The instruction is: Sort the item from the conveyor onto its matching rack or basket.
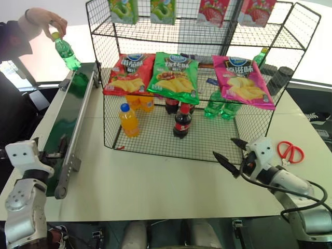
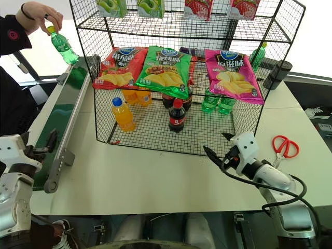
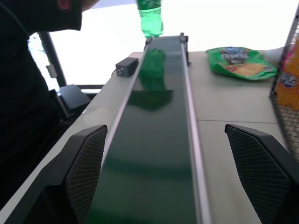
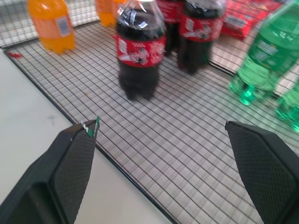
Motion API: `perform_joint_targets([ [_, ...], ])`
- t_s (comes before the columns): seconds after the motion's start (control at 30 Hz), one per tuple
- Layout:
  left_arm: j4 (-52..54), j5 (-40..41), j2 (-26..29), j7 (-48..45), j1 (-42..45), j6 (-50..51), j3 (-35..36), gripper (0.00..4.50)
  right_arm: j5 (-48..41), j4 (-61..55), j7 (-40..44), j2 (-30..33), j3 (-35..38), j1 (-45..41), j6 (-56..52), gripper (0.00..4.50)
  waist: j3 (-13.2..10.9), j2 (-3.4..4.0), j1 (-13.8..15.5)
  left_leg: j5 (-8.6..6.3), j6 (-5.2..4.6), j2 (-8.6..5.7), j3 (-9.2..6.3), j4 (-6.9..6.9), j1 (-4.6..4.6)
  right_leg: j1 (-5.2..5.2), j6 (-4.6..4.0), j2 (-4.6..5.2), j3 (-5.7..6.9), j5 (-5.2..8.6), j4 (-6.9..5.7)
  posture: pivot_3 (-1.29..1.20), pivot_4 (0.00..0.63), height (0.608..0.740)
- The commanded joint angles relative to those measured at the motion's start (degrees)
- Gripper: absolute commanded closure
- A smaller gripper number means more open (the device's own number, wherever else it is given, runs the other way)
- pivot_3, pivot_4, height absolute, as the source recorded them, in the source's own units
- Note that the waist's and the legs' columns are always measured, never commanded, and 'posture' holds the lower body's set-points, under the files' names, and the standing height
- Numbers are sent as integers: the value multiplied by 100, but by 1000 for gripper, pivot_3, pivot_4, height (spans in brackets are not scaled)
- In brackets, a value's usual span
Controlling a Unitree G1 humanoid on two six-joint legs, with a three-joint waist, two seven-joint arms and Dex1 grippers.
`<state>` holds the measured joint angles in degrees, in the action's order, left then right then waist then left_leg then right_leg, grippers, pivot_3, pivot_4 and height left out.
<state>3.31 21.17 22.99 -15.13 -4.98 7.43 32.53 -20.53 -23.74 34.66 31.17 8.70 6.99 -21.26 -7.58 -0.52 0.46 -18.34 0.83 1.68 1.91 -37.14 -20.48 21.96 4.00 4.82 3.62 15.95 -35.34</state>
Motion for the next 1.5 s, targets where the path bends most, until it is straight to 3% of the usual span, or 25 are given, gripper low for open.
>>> perform_joint_targets([
  [0.03, -183, -104, 38, 148, 61, -252, 146, 206, -60, -670, -76, -123, -403, -251, -119, 0, 1, -2, 10, 0, 0, 0, 0, 0, 0, 0, 1, -1, 0, 0, 0, 0, 150, 740],
  [0.27, -468, -223, 57, 237, 218, -440, 12, 206, -49, -1107, -67, -419, -1362, -815, -370, 0, 5, -15, 20, 0, 0, 4, -2, -1, 0, 3, 0, -2, 0, 0, -4, 0, 150, 740],
  [0.57, -337, -317, 84, 320, 414, -292, -132, 206, -57, -866, 320, -547, -1985, -1237, -207, 0, 8, -23, 10, 0, 1, 3, -2, -1, 0, 5, 0, 6, 1, 0, -4, 0, 150, 740],
  [1.5, -129, -318, -127, 552, 272, -135, -185, 206, -69, -711, 593, -639, -2157, -1421, -230, 0, 7, -22, -9, 0, 2, 3, -3, 5, -6, 15, -18, 20, -1, 9, -3, 0, 150, 740],
])
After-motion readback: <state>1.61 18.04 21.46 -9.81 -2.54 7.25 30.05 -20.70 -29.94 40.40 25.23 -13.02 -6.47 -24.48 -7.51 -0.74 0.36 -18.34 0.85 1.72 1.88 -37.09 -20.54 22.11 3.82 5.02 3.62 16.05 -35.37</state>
